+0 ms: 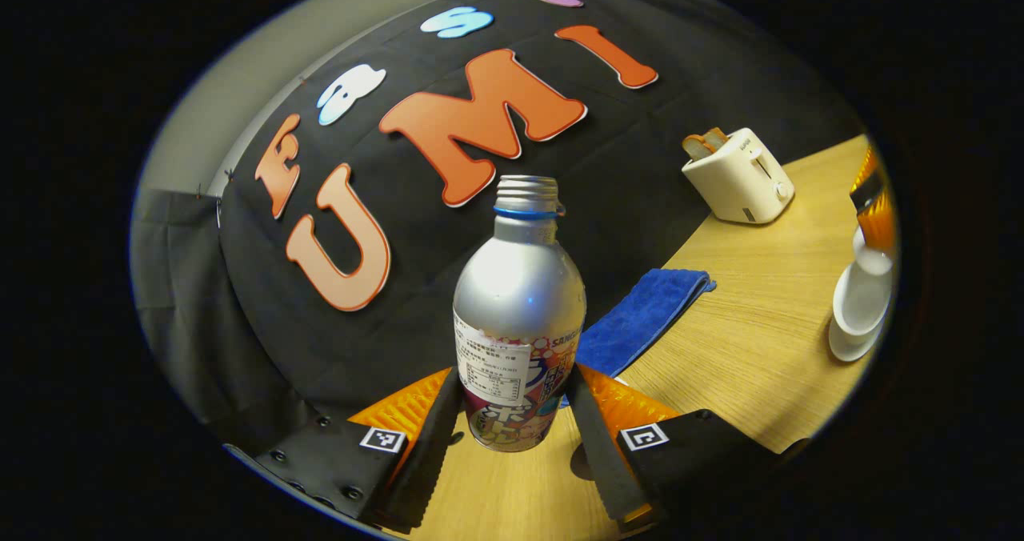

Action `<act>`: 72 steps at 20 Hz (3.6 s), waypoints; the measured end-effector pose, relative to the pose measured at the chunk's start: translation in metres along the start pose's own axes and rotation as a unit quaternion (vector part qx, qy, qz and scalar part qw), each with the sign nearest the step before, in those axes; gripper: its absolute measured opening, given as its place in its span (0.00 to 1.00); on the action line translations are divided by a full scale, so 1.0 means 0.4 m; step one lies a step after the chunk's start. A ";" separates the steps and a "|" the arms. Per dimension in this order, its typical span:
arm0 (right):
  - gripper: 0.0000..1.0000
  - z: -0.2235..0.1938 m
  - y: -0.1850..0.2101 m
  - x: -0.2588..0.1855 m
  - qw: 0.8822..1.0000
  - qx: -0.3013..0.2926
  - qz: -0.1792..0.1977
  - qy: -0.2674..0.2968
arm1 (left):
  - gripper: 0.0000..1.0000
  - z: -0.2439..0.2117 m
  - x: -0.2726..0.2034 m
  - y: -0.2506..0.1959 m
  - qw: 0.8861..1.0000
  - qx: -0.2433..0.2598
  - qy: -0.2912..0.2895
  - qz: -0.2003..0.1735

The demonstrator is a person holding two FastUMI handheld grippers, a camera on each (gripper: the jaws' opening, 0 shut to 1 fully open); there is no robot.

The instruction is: Open the teacup lid with one hand, grasp the water bottle and pour water into the teacup with the other hand; after pouring, place the water bottle on the coaster and then close the teacup lid.

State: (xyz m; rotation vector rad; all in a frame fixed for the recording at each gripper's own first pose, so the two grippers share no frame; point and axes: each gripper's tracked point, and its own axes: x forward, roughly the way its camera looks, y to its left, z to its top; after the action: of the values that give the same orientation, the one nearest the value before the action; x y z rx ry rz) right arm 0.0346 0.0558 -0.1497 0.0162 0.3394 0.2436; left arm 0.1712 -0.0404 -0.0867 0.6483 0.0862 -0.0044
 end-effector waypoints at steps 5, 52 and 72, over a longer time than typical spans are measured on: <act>0.22 -0.014 0.019 0.039 1.000 0.014 0.005 0.003 | 0.82 -0.052 0.036 0.007 0.990 -0.133 0.048 -0.018; 0.78 0.169 0.035 -0.072 0.995 0.014 -0.003 -0.098 | 0.97 -0.088 -0.052 0.033 0.933 -0.349 0.060 -0.065; 0.80 0.326 0.053 -0.190 0.986 -0.006 -0.046 -0.163 | 0.97 0.058 -0.403 0.278 0.946 -0.316 -0.051 0.047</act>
State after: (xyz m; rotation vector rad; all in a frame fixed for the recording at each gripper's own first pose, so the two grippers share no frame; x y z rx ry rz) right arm 0.0034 0.0617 -0.0008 0.0276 0.0124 0.1478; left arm 0.0157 0.0305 0.0117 0.0072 -0.0447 0.0795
